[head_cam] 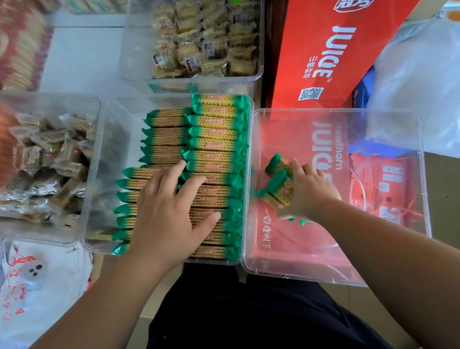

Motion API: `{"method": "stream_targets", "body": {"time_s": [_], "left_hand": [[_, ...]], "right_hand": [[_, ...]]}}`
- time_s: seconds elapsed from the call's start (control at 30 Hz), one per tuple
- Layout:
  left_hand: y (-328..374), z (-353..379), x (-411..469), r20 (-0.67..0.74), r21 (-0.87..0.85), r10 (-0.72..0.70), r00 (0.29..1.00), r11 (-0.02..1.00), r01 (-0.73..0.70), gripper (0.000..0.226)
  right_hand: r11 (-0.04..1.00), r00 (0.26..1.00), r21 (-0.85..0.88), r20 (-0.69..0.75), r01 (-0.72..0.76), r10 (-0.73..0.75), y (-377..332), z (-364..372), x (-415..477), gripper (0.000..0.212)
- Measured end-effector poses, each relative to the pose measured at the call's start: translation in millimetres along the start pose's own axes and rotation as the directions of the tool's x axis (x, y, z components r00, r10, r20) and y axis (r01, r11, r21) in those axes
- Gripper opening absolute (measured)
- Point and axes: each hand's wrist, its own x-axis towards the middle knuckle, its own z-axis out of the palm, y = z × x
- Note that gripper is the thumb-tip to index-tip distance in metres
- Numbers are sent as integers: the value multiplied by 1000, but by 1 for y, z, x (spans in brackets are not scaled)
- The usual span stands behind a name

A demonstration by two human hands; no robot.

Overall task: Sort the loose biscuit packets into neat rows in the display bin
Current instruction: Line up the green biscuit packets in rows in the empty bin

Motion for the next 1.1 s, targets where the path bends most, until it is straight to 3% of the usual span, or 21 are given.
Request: {"method": "stream_targets", "body": {"time_s": [0.1,0.2,0.37,0.53,0.67,0.77,0.87,0.97,1.1], "left_hand": [[-17,-3,1,-25,23,8,1000,1000,-7,70],[-42,-11,7,-59,16,-22,998,1000,23,73],[-79,-25,16,-39,-3,-57,998,998,57,80],[-104,-30,23,38,-49,-13,999,999,15,74],[-122,-36,30,47,-158,53,997,986,-45,88],[-129,-50,35,28,-342,108,994,935,-92,92],[-136,-68,40,84,-684,83,993,729,-3,90],[-140,-82,47,95,-869,46,994,492,60,78],[-150,-87,62,120,-901,-59,991,412,134,74]], "right_hand": [[1000,1000,-15,7,-25,25,-9,7,-2,138],[999,998,13,-52,-32,33,-12,9,-7,121],[972,976,169,-114,-166,187,-11,-4,-24,107],[900,882,390,-331,-195,335,-23,-42,-49,73],[876,788,471,-499,-103,360,-65,-87,-69,66],[903,757,423,-614,78,222,-116,-116,-76,76],[921,787,280,-615,271,-45,-174,-134,-74,97],[942,837,50,-475,333,-271,-229,-144,-57,113],[919,884,-221,-270,328,-381,-279,-138,-15,114]]}}
